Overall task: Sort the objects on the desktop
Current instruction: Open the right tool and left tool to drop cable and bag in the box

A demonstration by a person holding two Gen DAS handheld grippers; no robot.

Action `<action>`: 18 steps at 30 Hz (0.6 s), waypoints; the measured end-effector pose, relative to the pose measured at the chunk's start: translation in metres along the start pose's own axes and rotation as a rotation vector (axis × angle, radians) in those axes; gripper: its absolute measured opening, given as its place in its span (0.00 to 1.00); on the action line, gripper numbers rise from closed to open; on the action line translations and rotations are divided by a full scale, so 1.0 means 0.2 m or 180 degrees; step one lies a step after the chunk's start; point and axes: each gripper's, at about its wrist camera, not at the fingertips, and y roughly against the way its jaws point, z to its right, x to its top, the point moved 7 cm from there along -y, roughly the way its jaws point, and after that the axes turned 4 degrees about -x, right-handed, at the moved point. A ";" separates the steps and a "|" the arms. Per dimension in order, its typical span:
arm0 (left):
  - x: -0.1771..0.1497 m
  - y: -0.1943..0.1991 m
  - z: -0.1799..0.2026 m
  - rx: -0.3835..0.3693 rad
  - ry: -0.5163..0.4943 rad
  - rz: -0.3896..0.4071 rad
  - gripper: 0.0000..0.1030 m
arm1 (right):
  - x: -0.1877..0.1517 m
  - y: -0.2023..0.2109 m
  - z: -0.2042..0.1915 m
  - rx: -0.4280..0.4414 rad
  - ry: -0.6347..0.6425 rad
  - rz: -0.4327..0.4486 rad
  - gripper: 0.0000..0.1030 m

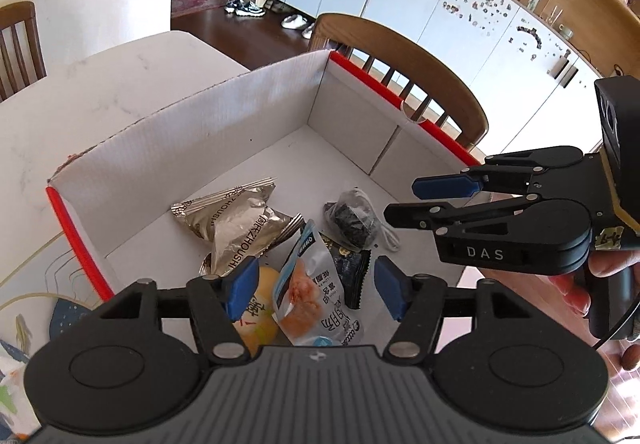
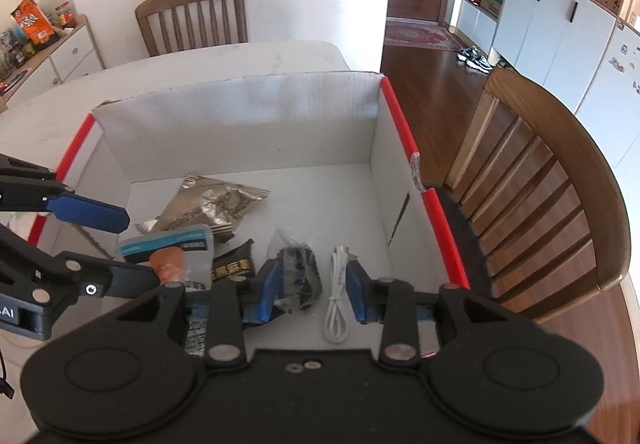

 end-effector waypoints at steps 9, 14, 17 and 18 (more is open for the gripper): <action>-0.03 0.08 0.02 -0.0035 0.0051 0.0152 0.74 | 0.01 0.08 -0.02 0.0131 0.0025 0.0113 0.53; -0.06 0.15 0.04 -0.0082 0.0045 0.0248 0.81 | 0.01 0.13 -0.03 0.0158 -0.0001 0.0177 0.63; -0.07 0.19 0.05 -0.0092 0.0027 0.0301 0.82 | 0.01 0.17 -0.04 0.0170 -0.0034 0.0221 0.63; -0.08 0.20 0.06 -0.0097 0.0025 0.0320 0.85 | 0.01 0.18 -0.05 0.0166 -0.0044 0.0233 0.64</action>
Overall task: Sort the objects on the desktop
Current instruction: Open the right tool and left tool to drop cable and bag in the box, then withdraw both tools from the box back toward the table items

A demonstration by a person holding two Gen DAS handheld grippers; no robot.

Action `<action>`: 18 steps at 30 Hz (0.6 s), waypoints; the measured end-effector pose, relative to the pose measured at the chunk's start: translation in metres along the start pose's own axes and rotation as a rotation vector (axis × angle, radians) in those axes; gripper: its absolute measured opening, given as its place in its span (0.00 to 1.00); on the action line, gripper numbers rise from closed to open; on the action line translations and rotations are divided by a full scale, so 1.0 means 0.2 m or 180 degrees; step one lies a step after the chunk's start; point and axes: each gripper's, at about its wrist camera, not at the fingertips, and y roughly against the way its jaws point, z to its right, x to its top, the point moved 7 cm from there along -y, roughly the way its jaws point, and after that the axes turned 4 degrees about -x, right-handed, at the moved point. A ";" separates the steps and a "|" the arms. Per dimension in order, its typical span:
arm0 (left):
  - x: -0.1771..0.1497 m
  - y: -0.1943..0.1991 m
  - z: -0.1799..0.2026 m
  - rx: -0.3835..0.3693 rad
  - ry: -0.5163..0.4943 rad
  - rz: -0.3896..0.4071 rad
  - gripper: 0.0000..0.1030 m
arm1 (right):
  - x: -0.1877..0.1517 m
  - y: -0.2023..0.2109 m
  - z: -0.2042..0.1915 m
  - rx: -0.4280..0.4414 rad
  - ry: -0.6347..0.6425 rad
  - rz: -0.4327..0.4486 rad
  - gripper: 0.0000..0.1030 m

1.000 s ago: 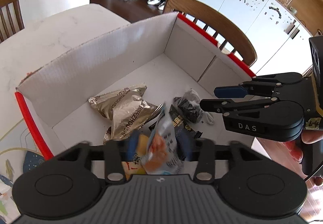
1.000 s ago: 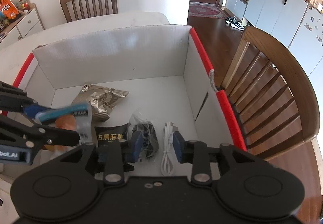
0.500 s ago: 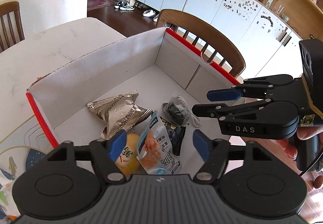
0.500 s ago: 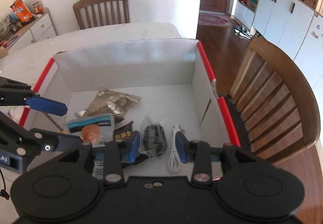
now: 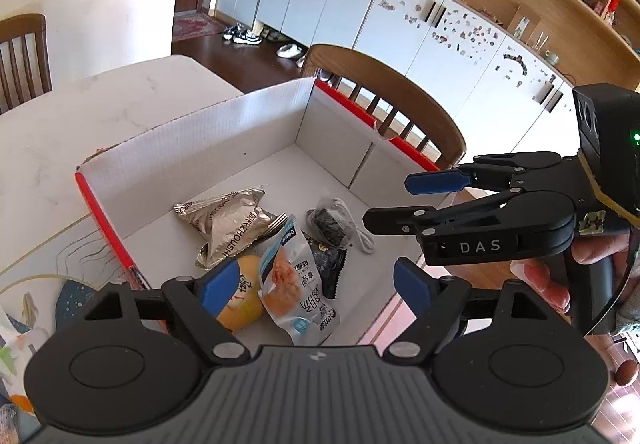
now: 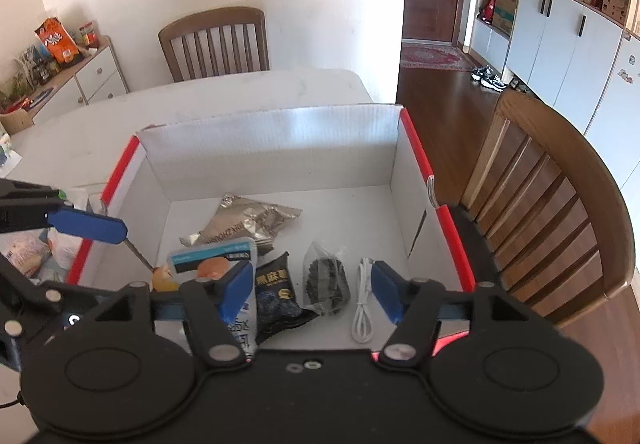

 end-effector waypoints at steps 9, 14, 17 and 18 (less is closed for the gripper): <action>-0.04 0.14 0.00 -0.0178 -0.0064 0.0160 1.00 | -0.01 0.11 -0.07 -0.0054 -0.0098 0.0109 0.70; -0.08 0.23 -0.03 -0.0205 -0.0064 0.0241 1.00 | -0.02 0.17 -0.14 -0.0095 -0.0133 0.0195 0.77; -0.11 0.30 -0.06 -0.0188 -0.0056 0.0329 1.00 | -0.04 0.20 -0.20 -0.0112 -0.0144 0.0224 0.77; -0.12 0.33 -0.07 -0.0197 -0.0050 0.0365 1.00 | -0.04 0.22 -0.22 -0.0112 -0.0150 0.0239 0.77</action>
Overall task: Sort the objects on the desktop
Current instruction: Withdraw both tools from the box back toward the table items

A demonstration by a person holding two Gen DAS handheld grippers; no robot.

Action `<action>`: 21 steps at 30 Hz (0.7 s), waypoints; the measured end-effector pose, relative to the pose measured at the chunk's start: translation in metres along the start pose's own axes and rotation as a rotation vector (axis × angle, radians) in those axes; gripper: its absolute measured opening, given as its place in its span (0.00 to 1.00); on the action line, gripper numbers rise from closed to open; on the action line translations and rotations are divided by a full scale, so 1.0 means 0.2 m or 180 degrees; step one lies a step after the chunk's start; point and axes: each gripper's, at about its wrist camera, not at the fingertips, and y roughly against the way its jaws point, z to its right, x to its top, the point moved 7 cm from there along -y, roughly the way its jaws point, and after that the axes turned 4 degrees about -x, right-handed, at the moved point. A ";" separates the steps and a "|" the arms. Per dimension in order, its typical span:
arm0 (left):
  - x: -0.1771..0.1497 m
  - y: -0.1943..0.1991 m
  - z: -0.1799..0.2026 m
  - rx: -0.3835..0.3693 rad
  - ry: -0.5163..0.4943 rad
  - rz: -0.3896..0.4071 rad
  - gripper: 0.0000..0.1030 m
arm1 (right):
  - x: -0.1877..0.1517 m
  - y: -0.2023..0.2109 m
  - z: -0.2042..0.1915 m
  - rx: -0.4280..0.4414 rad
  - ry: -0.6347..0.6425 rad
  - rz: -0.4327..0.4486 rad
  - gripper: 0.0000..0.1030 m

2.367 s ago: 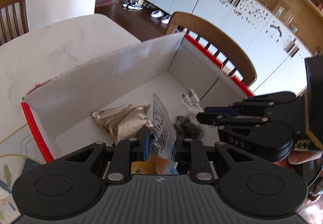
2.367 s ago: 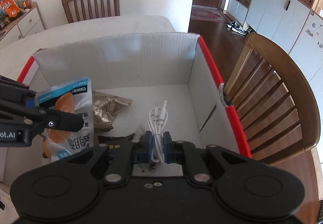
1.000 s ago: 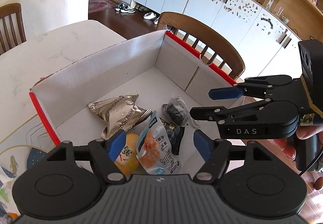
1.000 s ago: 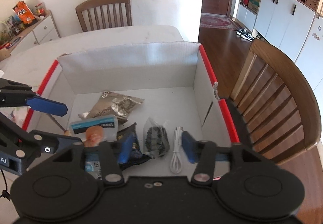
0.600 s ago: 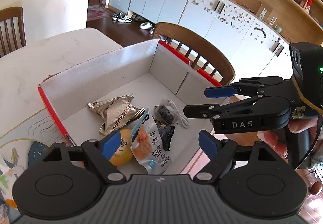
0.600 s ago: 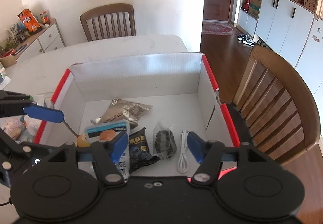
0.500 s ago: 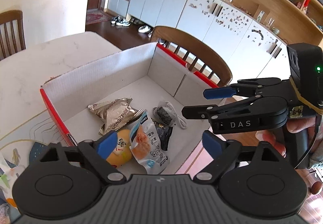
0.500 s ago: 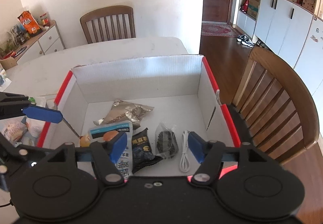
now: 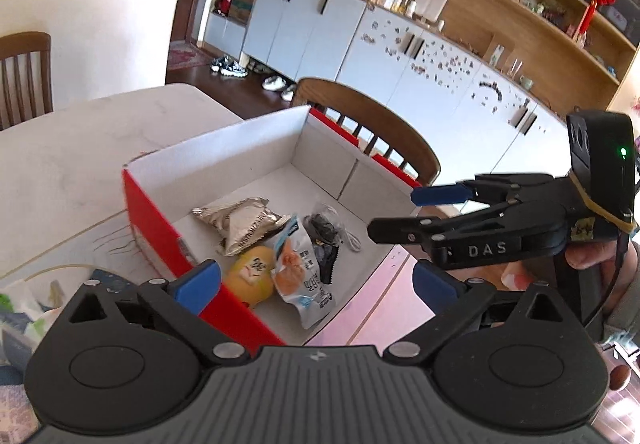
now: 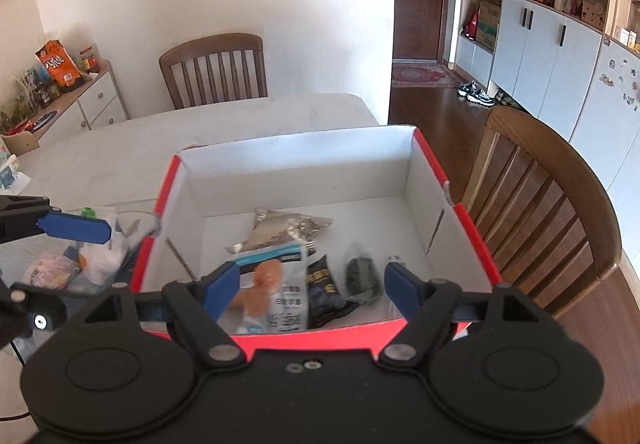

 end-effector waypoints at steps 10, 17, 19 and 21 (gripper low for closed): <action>-0.07 0.24 -0.12 0.0147 0.0060 0.0182 1.00 | -0.06 0.15 -0.25 0.0009 0.0016 0.0109 0.78; -0.11 0.40 -0.17 0.0251 -0.0065 0.0264 1.00 | -0.11 0.22 -0.43 0.0031 0.0025 0.0151 0.78; -0.13 0.45 -0.19 0.0290 -0.0088 0.0256 1.00 | -0.11 0.23 -0.49 0.0059 0.0018 0.0167 0.78; -0.15 0.47 -0.22 0.0338 -0.0053 0.0183 1.00 | -0.12 0.24 -0.54 0.0088 0.0011 0.0177 0.78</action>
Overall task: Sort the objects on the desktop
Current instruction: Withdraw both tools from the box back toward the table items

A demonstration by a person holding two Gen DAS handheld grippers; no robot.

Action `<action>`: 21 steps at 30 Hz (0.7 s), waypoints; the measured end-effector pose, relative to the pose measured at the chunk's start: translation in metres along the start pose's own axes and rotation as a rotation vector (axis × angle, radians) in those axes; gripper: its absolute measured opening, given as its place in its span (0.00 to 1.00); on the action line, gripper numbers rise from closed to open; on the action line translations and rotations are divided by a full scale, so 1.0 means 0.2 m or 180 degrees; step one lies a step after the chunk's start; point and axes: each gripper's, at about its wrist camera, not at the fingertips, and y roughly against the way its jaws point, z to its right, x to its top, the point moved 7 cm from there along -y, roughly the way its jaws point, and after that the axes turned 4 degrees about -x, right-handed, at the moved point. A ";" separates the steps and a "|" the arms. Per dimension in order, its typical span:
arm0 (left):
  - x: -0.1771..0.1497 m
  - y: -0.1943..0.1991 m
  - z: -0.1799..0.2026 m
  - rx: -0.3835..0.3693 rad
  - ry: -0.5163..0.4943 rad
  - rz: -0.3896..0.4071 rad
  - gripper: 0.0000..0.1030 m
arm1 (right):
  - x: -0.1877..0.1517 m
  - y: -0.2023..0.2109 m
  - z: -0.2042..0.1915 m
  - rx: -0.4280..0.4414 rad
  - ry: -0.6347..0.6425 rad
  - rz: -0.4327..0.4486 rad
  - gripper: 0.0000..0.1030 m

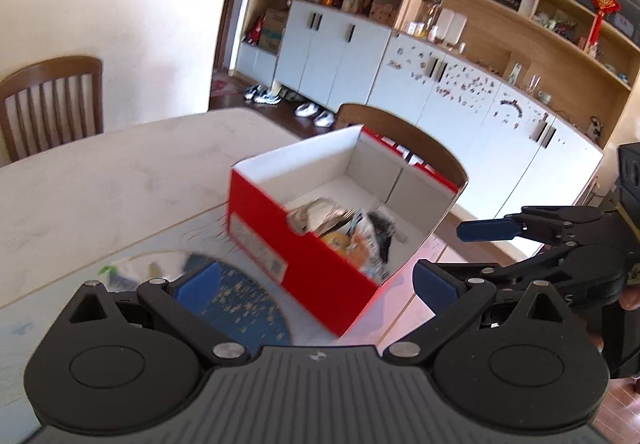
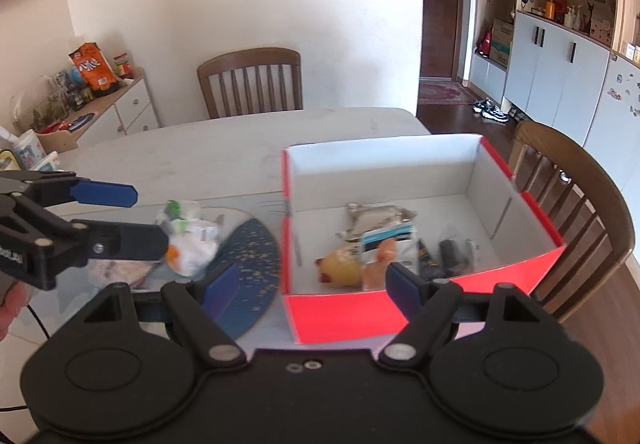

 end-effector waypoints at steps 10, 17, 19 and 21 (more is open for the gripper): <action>-0.10 0.16 -0.24 0.0229 0.0216 0.0030 1.00 | -0.09 0.01 -0.29 0.0097 -0.0053 0.0029 0.78; -0.18 0.22 -0.43 0.0458 0.0259 -0.0038 1.00 | -0.15 -0.04 -0.49 0.0180 0.0007 -0.0013 0.78; -0.20 0.22 -0.48 0.0505 0.0278 -0.0085 1.00 | -0.16 -0.05 -0.53 0.0214 0.0035 -0.0026 0.78; -0.23 0.22 -0.53 0.0557 0.0293 -0.0133 1.00 | -0.17 -0.06 -0.59 0.0255 0.0073 -0.0039 0.78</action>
